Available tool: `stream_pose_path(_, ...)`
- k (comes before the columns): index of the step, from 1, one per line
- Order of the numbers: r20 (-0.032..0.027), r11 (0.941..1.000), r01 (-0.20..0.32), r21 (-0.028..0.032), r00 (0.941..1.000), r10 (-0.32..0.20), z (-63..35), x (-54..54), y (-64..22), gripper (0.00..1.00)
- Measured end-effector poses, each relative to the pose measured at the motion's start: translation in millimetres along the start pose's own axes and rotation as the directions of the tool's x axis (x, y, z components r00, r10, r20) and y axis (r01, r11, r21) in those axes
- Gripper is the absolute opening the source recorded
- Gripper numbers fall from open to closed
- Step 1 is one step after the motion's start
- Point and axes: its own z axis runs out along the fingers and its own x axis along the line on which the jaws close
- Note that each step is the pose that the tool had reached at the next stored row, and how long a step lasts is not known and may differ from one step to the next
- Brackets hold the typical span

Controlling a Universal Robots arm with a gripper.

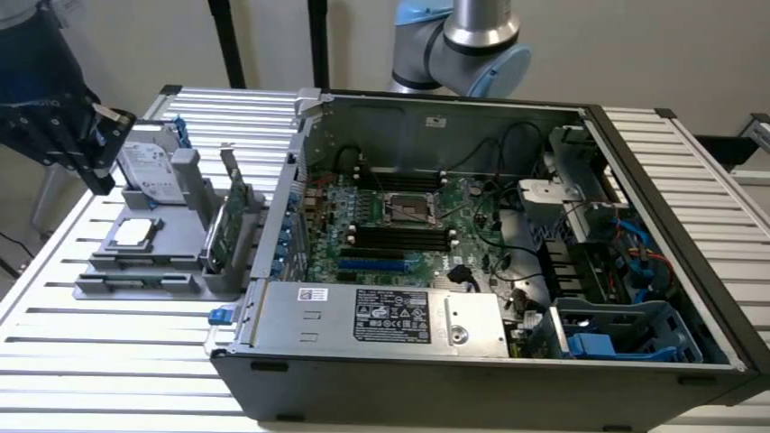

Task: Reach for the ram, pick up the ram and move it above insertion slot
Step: 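Reach for the ram, then pick up the ram and move it above insertion slot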

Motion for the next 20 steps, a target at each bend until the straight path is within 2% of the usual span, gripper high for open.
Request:
stream_pose_path(5,-0.0028,0.9963,0.086,-0.0001,0.9963,-0.086,0.1,0.1,0.0,0.11)
stream_pose_path(10,-0.0062,0.9846,0.175,-0.0005,0.9846,-0.175,0.1,0.1,0.0,0.11)
stream_pose_path(15,-0.0097,0.9645,0.264,-0.0012,0.9645,-0.264,0.0,0.1,0.0,0.11)
stream_pose_path(20,-0.0131,0.9366,0.350,-0.0022,0.9365,-0.350,0.0,0.1,0.0,0.11)
